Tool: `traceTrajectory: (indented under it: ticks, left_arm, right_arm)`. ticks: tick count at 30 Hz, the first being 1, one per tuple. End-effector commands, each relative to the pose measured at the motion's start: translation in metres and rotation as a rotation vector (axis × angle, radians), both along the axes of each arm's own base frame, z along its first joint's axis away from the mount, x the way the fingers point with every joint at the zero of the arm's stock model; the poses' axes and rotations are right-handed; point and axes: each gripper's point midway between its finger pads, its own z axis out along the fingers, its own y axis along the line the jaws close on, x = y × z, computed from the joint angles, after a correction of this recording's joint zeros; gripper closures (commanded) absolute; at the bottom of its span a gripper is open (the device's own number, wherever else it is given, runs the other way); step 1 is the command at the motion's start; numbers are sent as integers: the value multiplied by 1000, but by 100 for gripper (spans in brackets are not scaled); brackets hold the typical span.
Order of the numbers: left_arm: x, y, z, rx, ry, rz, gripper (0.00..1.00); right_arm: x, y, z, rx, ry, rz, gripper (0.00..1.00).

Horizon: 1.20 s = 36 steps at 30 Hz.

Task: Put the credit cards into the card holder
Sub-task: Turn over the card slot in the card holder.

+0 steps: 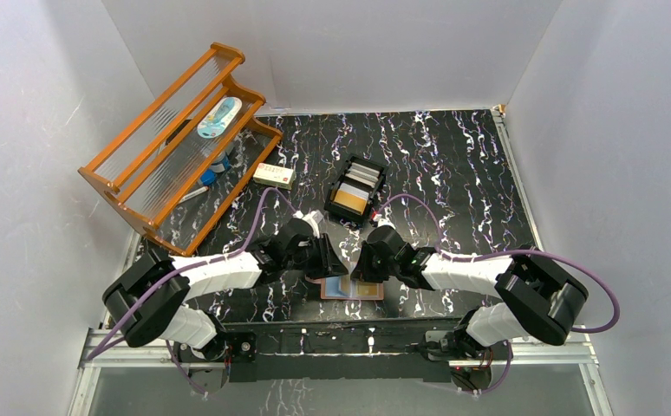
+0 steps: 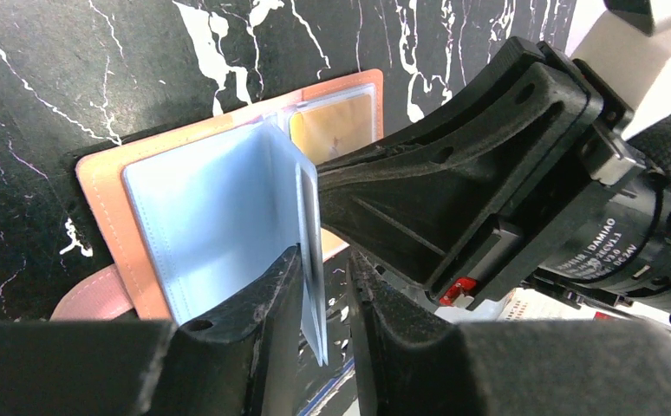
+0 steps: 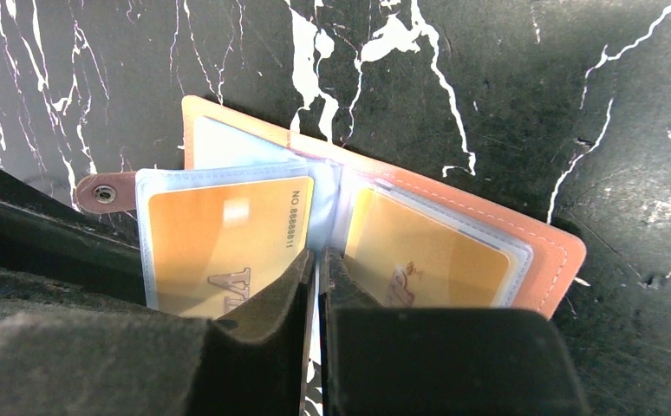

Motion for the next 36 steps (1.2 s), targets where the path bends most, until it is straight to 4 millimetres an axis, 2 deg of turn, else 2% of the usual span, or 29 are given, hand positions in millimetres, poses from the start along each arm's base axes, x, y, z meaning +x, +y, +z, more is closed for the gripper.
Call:
traceTrajectory:
  ticks: [1, 8, 15, 24, 29, 36]
  left_arm:
    - [3, -4, 24, -67, -77, -3, 76]
    - [4, -6, 29, -93, -101, -13, 79]
    - [3, -6, 18, -68, -87, -20, 85]
    - [3, -5, 16, -69, -92, -21, 100]
    - [2, -3, -1, -30, -64, -25, 100]
    - [0, 2, -14, 15, -47, -24, 100]
  right_arm:
    - [-3, -12, -8, -51, -3, -5, 86]
    - [-3, -10, -9, -52, 0, 3, 86]
    - [-3, -11, -8, -59, -3, 4, 85]
    - [-3, -12, -8, -58, -5, 1, 85]
    - [-2, -11, -7, -54, -8, 1, 85]
    - [0, -13, -2, -52, -24, -8, 85]
